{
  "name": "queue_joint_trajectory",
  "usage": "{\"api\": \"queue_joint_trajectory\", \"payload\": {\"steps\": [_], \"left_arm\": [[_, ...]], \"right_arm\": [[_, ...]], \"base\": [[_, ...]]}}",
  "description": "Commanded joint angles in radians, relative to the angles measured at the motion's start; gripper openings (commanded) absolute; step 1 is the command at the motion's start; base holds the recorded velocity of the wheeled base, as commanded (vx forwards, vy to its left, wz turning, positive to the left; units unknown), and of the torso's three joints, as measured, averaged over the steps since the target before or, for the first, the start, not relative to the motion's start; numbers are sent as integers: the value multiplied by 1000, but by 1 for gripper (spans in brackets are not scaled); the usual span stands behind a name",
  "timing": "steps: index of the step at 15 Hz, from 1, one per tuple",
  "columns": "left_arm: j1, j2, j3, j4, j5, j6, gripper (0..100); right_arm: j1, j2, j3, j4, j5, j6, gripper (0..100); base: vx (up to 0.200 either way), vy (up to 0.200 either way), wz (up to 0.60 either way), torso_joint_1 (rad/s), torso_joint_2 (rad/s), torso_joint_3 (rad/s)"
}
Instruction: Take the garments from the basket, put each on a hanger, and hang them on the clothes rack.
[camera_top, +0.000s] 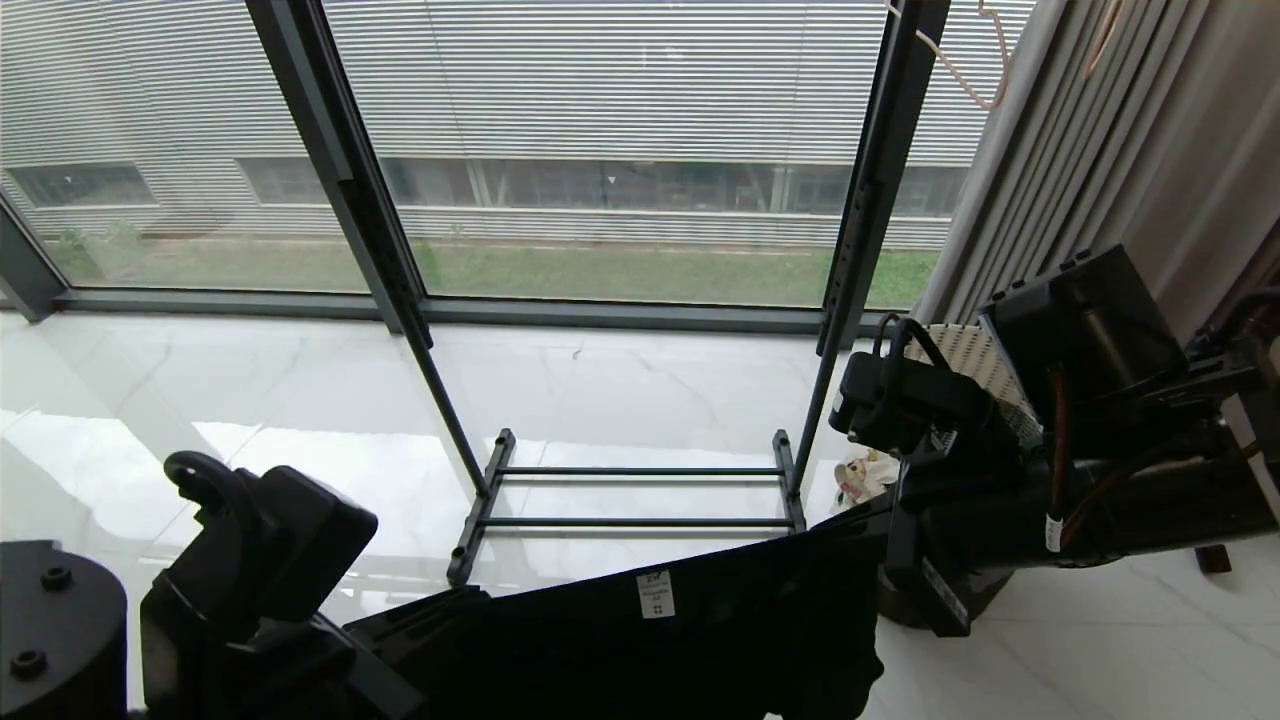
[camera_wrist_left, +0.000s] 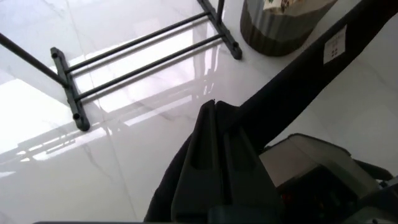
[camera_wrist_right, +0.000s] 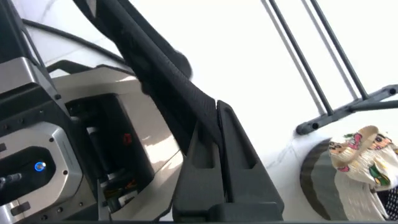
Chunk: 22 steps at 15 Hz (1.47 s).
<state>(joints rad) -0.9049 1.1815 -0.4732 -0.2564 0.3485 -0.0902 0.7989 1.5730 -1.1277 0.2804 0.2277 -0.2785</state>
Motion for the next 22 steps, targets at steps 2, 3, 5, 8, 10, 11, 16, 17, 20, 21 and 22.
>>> {"api": "queue_joint_trajectory", "payload": {"steps": [2, 3, 5, 8, 10, 11, 16, 17, 20, 21, 22], "left_arm": [[0, 125, -137, -20, -75, 52, 0], [6, 156, -147, -20, -137, 136, 0], [8, 199, -153, -34, -195, 225, 0], [8, 302, -254, -119, -209, 251, 0], [8, 371, -369, -119, -226, 279, 0], [8, 399, -407, -119, -229, 287, 0], [23, 497, -501, -119, -224, 288, 0], [27, 497, -493, -119, -218, 279, 0], [6, 487, -475, -119, -155, 161, 0], [-66, 483, -472, -118, -92, 7, 0], [-132, 486, -444, -116, -14, -72, 0]], "right_arm": [[-66, -77, 35, -1, -4, 1, 0], [-96, -106, 35, -1, -2, 2, 0], [-112, -145, 32, 0, -4, 2, 0], [-107, -269, 147, 39, -2, -2, 0], [-67, -384, 287, 39, -2, -2, 0], [-33, -421, 332, 39, -2, -2, 0], [82, -467, 405, 37, -83, 1, 0], [80, -469, 404, 36, -85, 4, 0], [36, -427, 328, -14, -87, 13, 0], [-18, -380, 258, -18, -85, 13, 0], [-49, -343, 210, -20, -85, 12, 0]], "base": [[0, 0, 0, 0, 0, 0], [0, 0, 0, 0, 0, 0], [0, 0, 0, 0, 0, 0], [0, 0, 0, 0, 0, 0], [0, 0, 0, 0, 0, 0], [0, 0, 0, 0, 0, 0], [0, 0, 0, 0, 0, 0], [0, 0, 0, 0, 0, 0], [0, 0, 0, 0, 0, 0], [0, 0, 0, 0, 0, 0], [0, 0, 0, 0, 0, 0]]}}
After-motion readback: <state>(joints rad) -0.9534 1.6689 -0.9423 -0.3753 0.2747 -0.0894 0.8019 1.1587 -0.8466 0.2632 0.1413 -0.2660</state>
